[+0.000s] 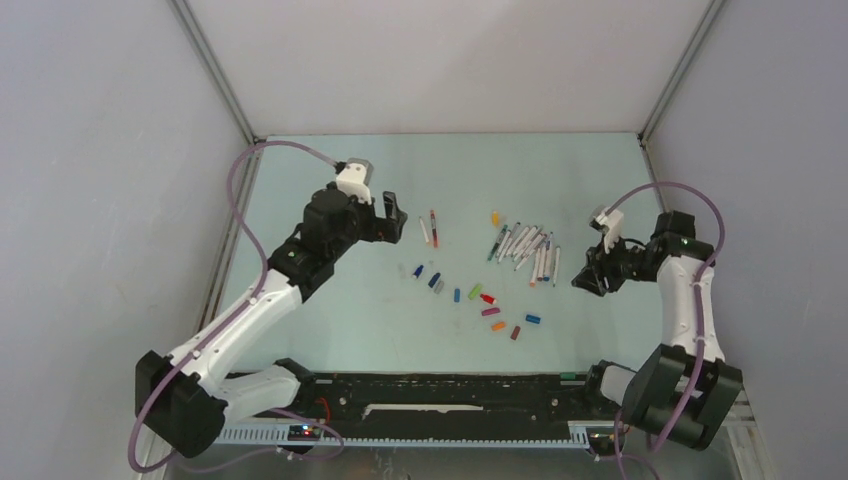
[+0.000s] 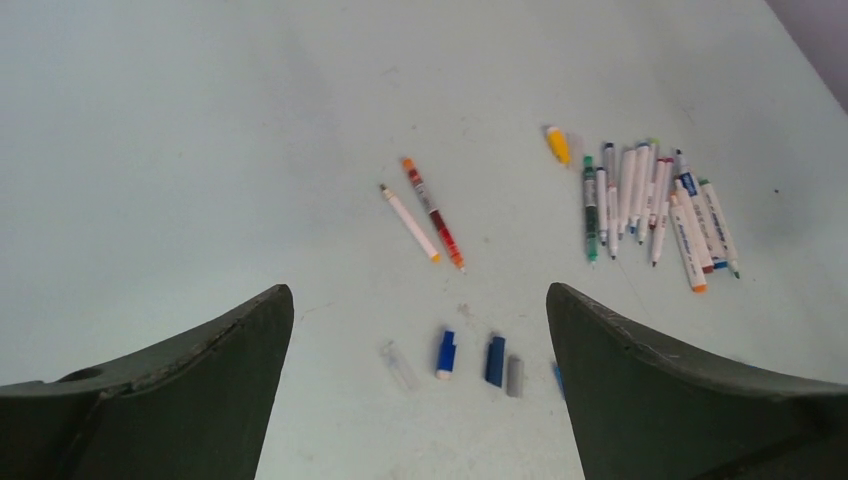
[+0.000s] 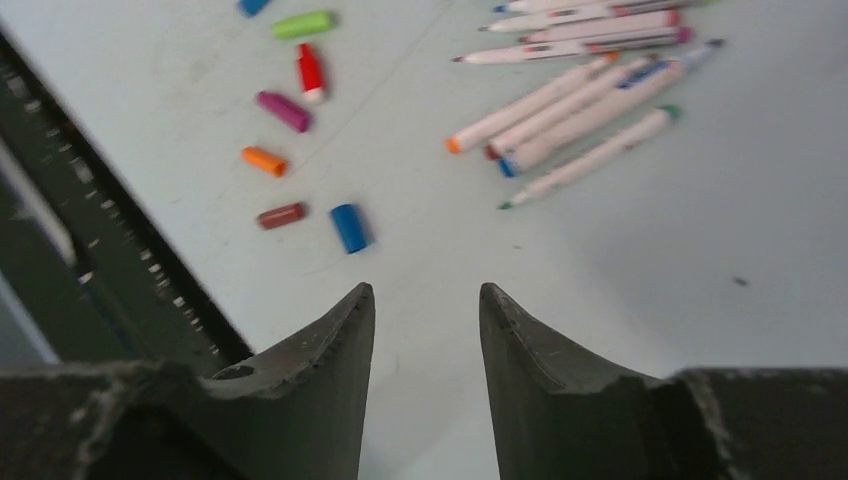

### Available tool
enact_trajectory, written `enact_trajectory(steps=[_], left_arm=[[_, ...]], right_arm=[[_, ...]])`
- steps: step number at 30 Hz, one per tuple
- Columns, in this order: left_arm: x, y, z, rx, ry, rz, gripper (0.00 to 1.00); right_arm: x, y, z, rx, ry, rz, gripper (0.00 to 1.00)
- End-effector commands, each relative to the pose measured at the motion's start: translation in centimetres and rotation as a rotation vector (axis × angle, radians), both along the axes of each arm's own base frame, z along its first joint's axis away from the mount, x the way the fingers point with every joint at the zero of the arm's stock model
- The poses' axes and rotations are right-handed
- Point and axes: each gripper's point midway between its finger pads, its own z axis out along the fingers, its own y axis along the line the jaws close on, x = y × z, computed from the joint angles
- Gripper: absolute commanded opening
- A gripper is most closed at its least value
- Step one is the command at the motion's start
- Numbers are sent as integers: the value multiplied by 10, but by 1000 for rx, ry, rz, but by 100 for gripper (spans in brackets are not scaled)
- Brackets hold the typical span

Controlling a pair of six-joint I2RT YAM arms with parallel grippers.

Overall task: Open the pen caps
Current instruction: Reset both arms

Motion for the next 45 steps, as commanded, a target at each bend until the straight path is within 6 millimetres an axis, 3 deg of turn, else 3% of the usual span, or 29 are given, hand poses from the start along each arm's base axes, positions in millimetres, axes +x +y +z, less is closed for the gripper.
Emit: enact_trajectory(steps=[1,3,7,8,13,16,22,28,36,45], left_arm=[[-7,33,6,-69,76,94,98],[-9,55,5,-74,94,151,98],[-14,101,6,-155,135,269,100],[-17,110,5,-184,157,290,100],[-36,134,20,-199,201,359,100],[-48,141,35,-181,171,385,100],[-67,143,60,-181,103,372,100],[-74,145,73,-167,74,364,100],[-76,141,84,-164,39,327,100],[-78,140,83,-157,24,313,100]], right_arm=[[42,-33,32,-121,-131,-263,47],[53,-41,50,-119,-188,-347,50],[68,-63,91,-50,-281,-580,95],[70,-69,101,-27,-289,-643,99],[68,-79,139,84,-287,-799,99],[61,-72,154,95,-313,-781,98],[49,-61,172,121,-348,-759,100],[46,-58,187,171,-364,-799,100],[45,-59,186,187,-357,-827,100],[40,-53,182,195,-342,-803,100]])
